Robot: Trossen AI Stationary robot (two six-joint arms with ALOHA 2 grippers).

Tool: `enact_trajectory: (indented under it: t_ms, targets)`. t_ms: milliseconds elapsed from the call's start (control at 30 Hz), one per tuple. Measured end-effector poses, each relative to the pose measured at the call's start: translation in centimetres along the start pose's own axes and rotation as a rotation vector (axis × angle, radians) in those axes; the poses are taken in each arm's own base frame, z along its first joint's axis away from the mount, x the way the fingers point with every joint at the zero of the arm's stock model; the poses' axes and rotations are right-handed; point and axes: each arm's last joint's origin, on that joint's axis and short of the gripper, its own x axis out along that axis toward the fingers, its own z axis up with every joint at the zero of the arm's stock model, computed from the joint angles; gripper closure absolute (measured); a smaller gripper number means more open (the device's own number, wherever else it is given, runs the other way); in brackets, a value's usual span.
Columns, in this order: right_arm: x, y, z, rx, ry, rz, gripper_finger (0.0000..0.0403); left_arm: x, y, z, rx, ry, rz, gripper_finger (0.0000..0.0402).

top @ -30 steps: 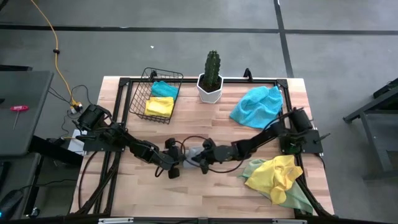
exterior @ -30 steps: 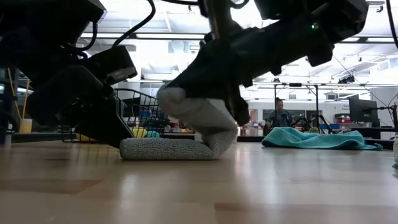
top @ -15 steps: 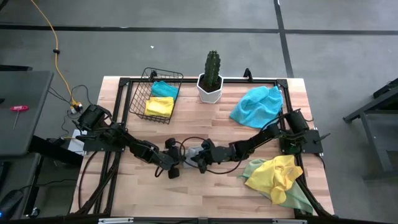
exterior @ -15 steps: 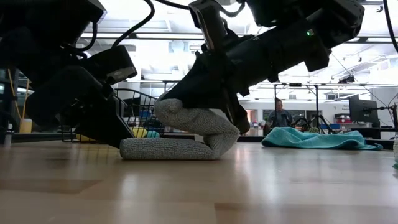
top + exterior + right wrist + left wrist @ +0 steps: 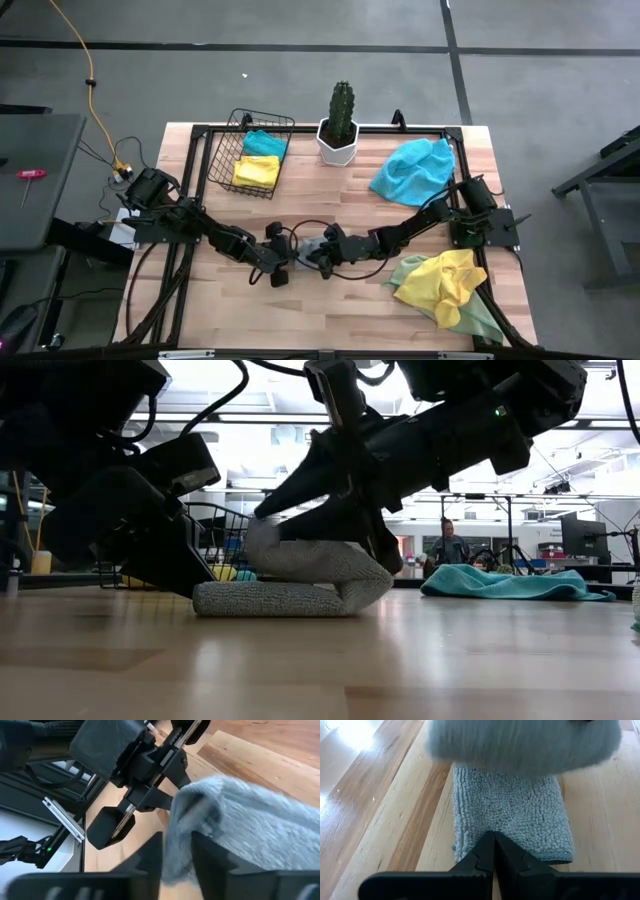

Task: Fold microfiber towels
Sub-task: Fold the gray microfiber towel on the table

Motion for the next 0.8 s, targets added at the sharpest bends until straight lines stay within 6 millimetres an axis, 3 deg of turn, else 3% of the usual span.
enact_trajectory:
  t_ms: [167, 300, 567, 800]
  targets:
    - [0.0, 0.0, 0.0, -0.004, -0.004, 0.000, 0.0242, 0.0, 0.0, 0.0, 0.000, -0.001, 0.000, 0.0401]
    - [-0.5, 0.6, 0.6, -0.086, 0.009, 0.015, 0.0205, 0.0, 0.0, 0.0, 0.000, -0.001, 0.001, 0.0401]
    - [-3.4, 1.7, 1.9, -0.358, 0.011, -0.156, 0.0195, -0.4, 0.0, 0.4, 0.026, -0.013, -0.016, 0.0401]
    - [-4.2, 2.0, -0.5, -0.540, 0.029, -0.269, 0.0195, -0.7, 0.1, 0.6, 0.037, -0.013, -0.016, 0.0401]
